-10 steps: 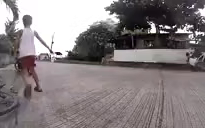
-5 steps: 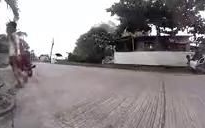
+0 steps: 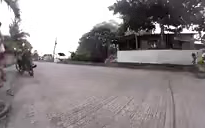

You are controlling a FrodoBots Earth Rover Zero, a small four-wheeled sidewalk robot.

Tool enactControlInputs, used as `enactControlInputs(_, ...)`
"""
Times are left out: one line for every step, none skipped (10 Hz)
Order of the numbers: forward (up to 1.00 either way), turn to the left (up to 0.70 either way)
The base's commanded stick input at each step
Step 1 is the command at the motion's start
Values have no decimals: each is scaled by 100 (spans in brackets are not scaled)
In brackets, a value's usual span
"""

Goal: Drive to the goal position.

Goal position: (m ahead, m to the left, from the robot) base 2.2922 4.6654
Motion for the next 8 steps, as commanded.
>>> enactControlInputs(0,0)
enactControlInputs(0,0)
enactControlInputs(0,0)
enactControlInputs(0,35)
enactControlInputs(56,31)
enactControlInputs(0,45)
enactControlInputs(0,13)
enactControlInputs(0,0)
